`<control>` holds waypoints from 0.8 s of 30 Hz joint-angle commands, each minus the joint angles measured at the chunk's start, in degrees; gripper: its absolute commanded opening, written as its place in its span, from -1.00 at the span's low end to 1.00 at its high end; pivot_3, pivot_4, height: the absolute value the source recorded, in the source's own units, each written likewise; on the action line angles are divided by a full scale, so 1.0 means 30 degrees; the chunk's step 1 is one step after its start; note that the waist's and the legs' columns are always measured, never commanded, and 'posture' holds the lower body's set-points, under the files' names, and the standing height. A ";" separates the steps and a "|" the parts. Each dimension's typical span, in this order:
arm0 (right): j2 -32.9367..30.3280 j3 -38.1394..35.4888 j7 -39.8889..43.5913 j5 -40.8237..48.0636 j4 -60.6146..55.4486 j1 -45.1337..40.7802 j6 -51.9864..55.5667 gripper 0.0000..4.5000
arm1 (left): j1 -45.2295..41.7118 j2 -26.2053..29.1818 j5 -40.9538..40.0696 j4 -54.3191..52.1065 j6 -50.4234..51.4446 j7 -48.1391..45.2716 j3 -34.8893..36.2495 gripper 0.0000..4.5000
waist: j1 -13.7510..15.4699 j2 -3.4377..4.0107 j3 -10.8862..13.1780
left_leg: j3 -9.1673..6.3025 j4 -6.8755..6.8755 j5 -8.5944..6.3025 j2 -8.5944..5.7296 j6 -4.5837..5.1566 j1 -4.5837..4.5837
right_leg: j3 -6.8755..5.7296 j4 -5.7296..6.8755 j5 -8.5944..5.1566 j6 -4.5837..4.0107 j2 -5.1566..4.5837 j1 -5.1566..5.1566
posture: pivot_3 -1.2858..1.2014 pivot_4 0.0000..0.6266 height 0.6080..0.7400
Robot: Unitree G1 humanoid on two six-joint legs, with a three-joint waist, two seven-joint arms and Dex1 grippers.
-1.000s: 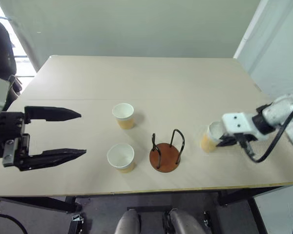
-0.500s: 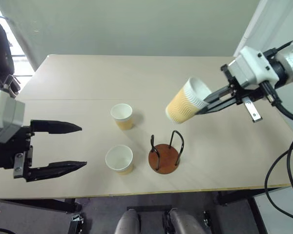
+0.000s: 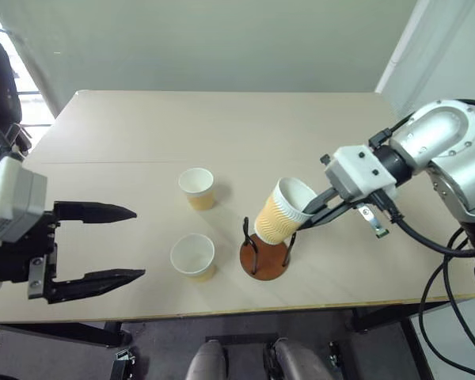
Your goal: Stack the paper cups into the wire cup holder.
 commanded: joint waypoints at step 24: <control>0.0636 -0.0680 0.0047 -0.1595 0.1364 -0.0256 -0.0872 0.99 | 0.0392 0.1179 0.1163 -0.0111 -0.1686 -0.0717 -0.0318 1.00 | -0.0012 0.0001 0.0001 | -0.0003 -0.0005 -0.0021 0.0003 -0.0010 -0.0009 | 0.0000 -0.0004 -0.0001 -0.0007 0.0000 -0.0011 | 0.03 -0.52 1.00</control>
